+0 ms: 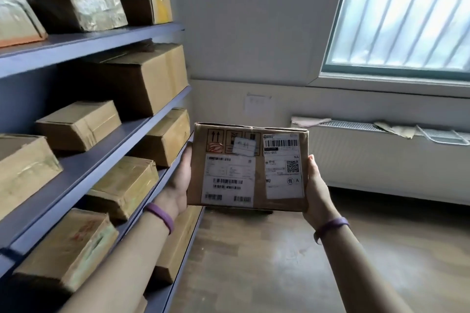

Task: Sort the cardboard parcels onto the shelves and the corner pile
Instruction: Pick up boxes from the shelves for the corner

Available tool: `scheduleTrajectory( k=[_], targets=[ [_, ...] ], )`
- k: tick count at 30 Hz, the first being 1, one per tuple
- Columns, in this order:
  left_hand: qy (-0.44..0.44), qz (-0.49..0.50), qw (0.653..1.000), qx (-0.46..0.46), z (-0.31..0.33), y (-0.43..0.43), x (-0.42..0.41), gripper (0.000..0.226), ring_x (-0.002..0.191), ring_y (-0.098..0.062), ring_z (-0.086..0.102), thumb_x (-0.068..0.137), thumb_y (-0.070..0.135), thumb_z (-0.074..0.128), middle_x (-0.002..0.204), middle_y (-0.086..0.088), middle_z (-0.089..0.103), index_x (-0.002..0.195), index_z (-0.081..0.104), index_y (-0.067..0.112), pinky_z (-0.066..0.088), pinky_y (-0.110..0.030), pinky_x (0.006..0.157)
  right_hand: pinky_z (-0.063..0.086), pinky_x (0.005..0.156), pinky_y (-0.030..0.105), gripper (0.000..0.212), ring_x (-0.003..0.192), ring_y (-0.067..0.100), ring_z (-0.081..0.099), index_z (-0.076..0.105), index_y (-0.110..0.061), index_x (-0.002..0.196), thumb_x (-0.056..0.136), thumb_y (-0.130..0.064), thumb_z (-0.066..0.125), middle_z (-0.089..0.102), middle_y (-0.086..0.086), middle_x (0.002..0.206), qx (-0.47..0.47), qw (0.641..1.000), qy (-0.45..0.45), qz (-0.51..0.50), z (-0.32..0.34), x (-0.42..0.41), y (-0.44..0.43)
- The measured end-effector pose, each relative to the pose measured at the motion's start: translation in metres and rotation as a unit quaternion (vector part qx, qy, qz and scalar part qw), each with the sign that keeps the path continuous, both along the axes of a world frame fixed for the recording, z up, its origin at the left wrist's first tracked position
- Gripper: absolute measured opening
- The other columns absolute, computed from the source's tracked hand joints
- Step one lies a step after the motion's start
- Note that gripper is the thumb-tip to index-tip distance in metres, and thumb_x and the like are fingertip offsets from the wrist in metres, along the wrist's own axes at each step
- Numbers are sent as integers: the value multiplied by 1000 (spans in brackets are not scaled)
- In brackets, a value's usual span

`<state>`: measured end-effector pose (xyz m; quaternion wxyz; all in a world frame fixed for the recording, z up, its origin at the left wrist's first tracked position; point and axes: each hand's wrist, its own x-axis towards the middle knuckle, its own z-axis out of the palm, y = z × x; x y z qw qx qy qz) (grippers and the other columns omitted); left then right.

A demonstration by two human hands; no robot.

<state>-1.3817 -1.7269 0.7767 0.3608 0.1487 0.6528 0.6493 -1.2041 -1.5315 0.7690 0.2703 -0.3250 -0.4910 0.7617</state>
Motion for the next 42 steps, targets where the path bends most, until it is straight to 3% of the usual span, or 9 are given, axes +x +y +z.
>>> scheduleTrajectory(
  k=[9, 17, 23, 26, 30, 38, 42],
  targets=[
    [-11, 39, 999, 28, 3, 143, -114, 80, 122, -28, 59, 83, 87, 22, 133, -3, 64, 133, 60, 37, 44, -57, 105, 51, 99, 50, 48, 101, 25, 70, 71, -26, 101, 95, -63, 42, 76, 3, 103, -12, 1000, -15, 12, 10, -113, 149],
    [-37, 2, 999, 28, -19, 248, -202, 83, 123, -30, 59, 80, 89, 24, 130, -4, 66, 129, 64, 35, 42, -59, 106, 55, 91, 46, 53, 97, 24, 72, 71, -23, 108, 95, -65, 41, 76, 3, 105, -37, 999, -38, -9, -10, -193, 246],
    [-88, -59, 994, 41, -55, 340, -288, 84, 122, -33, 60, 89, 81, 18, 129, -11, 66, 130, 64, 25, 41, -61, 107, 57, 85, 42, 50, 93, 22, 73, 72, -24, 100, 96, -63, 41, 77, 2, 99, -38, 996, -71, -50, -40, -267, 323],
    [-103, -86, 990, 34, -67, 391, -339, 85, 119, -33, 62, 90, 81, 17, 126, -12, 67, 129, 65, 23, 42, -62, 106, 56, 88, 42, 50, 96, 22, 72, 72, -23, 104, 96, -62, 41, 76, 2, 102, -44, 994, -80, -68, -54, -315, 366],
    [-115, -100, 988, 3, -79, 450, -400, 84, 117, -30, 64, 91, 79, 13, 123, -9, 69, 127, 66, 25, 45, -59, 104, 52, 98, 46, 50, 102, 23, 70, 72, -24, 107, 96, -62, 42, 76, 2, 106, -54, 989, -103, -87, -72, -376, 421],
    [-151, -140, 975, -86, -117, 551, -480, 86, 117, -29, 65, 87, 83, 11, 124, -5, 70, 128, 65, 31, 46, -57, 103, 52, 98, 42, 56, 103, 22, 70, 69, -24, 116, 94, -66, 40, 75, 1, 110, -131, 977, -139, -98, -126, -441, 507],
    [-130, -130, 972, -147, -158, 607, -508, 81, 113, -26, 66, 89, 81, 10, 120, -2, 72, 125, 66, 35, 49, -53, 101, 49, 103, 46, 58, 107, 23, 69, 68, -24, 122, 95, -67, 39, 74, 2, 113, -166, 968, -147, -118, -178, -466, 550]
  ],
)
